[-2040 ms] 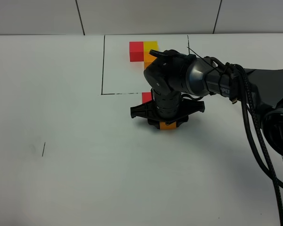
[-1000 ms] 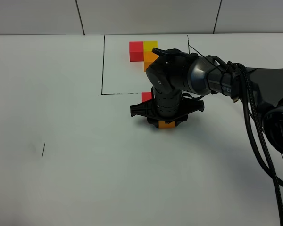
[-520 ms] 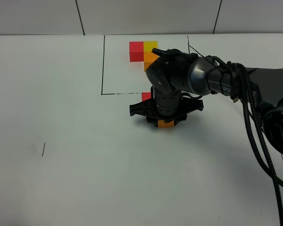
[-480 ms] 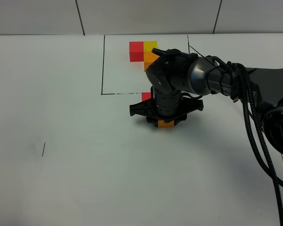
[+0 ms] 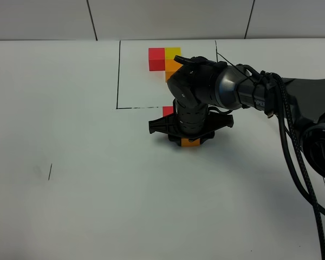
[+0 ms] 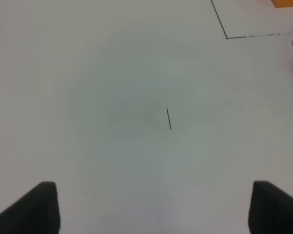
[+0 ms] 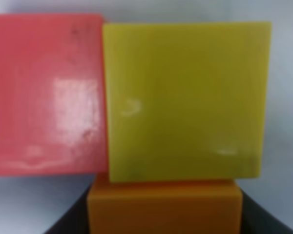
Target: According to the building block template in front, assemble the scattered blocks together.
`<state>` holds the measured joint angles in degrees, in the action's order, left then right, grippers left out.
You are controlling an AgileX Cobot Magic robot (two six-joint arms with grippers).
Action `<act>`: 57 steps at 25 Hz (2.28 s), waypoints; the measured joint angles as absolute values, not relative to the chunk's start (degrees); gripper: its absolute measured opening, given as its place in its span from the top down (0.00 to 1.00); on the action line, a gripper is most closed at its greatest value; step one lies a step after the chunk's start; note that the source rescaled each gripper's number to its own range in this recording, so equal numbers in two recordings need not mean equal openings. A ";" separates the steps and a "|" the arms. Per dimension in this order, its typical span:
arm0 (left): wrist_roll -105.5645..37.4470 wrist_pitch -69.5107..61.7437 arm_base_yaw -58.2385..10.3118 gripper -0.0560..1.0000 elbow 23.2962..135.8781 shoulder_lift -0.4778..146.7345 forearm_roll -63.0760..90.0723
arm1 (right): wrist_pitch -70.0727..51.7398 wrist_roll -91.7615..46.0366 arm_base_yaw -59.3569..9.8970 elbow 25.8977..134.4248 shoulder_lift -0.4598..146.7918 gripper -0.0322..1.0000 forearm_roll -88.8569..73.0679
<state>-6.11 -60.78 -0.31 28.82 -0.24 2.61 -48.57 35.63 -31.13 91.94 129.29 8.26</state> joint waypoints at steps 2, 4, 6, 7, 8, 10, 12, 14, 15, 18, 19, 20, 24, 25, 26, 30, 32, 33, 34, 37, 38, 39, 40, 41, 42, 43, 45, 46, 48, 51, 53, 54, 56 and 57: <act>-6.11 -60.78 -0.31 0.25 28.82 -0.24 2.61 | -48.57 35.63 -31.13 91.94 129.29 0.96 8.47; -6.11 -60.78 -0.31 0.25 28.82 -0.24 2.61 | -48.57 35.63 -31.13 91.94 129.29 0.96 8.52; -6.11 -60.78 -0.31 0.25 28.82 -0.24 2.61 | -48.57 35.63 -31.13 91.94 129.29 0.96 8.58; -6.11 -60.78 -0.31 0.25 28.82 -0.24 2.61 | -48.57 35.63 -31.13 91.94 129.29 0.96 8.58; -6.11 -60.78 -0.31 0.25 28.82 -0.24 2.61 | -48.57 35.63 -31.13 91.94 129.31 0.96 8.58; -6.11 -60.78 -0.31 0.25 28.82 -0.24 2.61 | -48.57 35.63 -31.13 91.94 129.31 0.96 8.63; -6.11 -60.78 -0.31 0.25 28.82 -0.24 2.61 | -48.57 35.63 -31.13 91.94 129.31 0.96 8.75; -6.11 -60.78 -0.31 0.25 28.82 -0.24 2.61 | -48.57 35.63 -31.13 91.94 129.31 0.96 9.09; -6.11 -60.78 -0.31 0.25 28.82 -0.24 2.61 | -48.52 35.63 -31.13 91.94 129.31 0.96 9.22; -6.11 -60.78 -0.31 0.25 28.82 -0.24 2.61 | -48.52 35.63 -31.13 91.94 129.31 0.96 9.34; -6.11 -60.78 -0.31 0.25 28.82 -0.24 2.61 | -48.52 35.63 -31.13 91.94 129.31 0.96 9.36; -6.11 -60.78 -0.31 0.25 28.82 -0.24 2.61 | -48.52 35.63 -31.13 91.94 129.31 0.96 9.36; -6.11 -60.78 -0.31 0.25 28.82 -0.24 2.61 | -48.57 35.63 -31.13 91.98 129.31 0.96 9.41; -6.11 -60.78 -0.31 0.25 28.82 -0.24 2.61 | -48.57 35.63 -31.13 91.98 129.31 0.96 9.41; -6.11 -60.78 -0.31 0.25 28.82 -0.24 2.61 | -48.63 35.63 -31.13 91.98 129.31 0.96 9.41; -6.09 -60.78 -0.31 0.25 28.82 -0.24 2.61 | -48.74 35.61 -31.13 91.98 129.31 0.96 9.41; -6.09 -60.78 -0.31 0.25 28.82 -0.24 2.61 | -48.80 35.61 -31.13 91.98 129.31 0.96 9.41; -6.09 -60.78 -0.31 0.25 28.82 -0.24 2.61 | -48.80 35.61 -31.13 91.98 129.31 0.96 9.41; -6.09 -60.78 -0.31 0.25 28.82 -0.24 2.61 | -48.80 35.61 -31.13 91.98 129.31 0.96 9.41; -6.04 -60.78 -0.31 0.25 28.82 -0.24 2.61 | -48.85 35.56 -31.13 92.00 129.35 0.96 9.35; -6.04 -60.78 -0.31 0.25 28.82 -0.24 2.61 | -48.85 35.50 -31.13 92.00 129.35 0.96 9.35; -6.04 -60.78 -0.31 0.25 28.82 -0.24 2.61 | -48.85 35.45 -31.13 92.00 129.35 0.95 9.31; -6.04 -60.78 -0.31 0.25 28.82 -0.24 2.61 | -48.85 35.24 -31.13 92.00 129.35 0.92 9.31; -6.04 -60.78 -0.31 0.25 28.82 -0.24 2.61 | -48.90 34.93 -31.13 92.00 129.35 0.88 9.31; -6.04 -60.78 -0.31 0.25 28.82 -0.24 2.61 | -48.96 34.69 -31.13 92.00 129.35 0.83 9.44; -6.04 -60.78 -0.31 0.25 28.82 -0.24 2.61 | -49.18 34.47 -31.09 92.00 129.28 0.76 9.60; -6.04 -60.78 -0.31 0.25 28.82 -0.24 2.61 | -49.23 33.69 -31.02 92.00 129.17 0.63 9.69; -6.04 -60.78 -0.31 0.25 28.82 -0.24 2.61 | -49.23 33.38 -31.02 92.00 129.05 0.56 9.69; -6.04 -60.78 -0.31 0.25 28.82 -0.24 2.61 | -49.18 32.75 -31.02 92.00 128.74 0.41 9.56; -6.04 -60.78 -0.31 0.25 28.82 -0.24 2.61 | -49.29 31.31 -31.02 91.90 127.38 0.18 8.95; -6.04 -60.78 -0.31 0.25 28.82 -0.24 2.61 | -49.56 29.51 -31.02 91.90 125.99 0.07 7.87; -6.10 -60.78 -0.31 0.25 28.82 -0.24 2.61 | -49.77 28.45 -31.02 91.90 125.12 0.03 7.00; -6.10 -60.84 -0.31 0.25 28.82 -0.24 2.61 | -50.65 26.66 -31.07 91.90 123.41 0.00 6.16; -6.10 -60.84 -0.31 0.25 28.82 -0.24 2.61 | -51.36 25.85 -31.07 91.90 122.47 0.00 6.06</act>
<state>-6.10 -60.84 -0.31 28.82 -0.24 2.61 -51.36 25.85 -31.07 91.90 122.47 6.06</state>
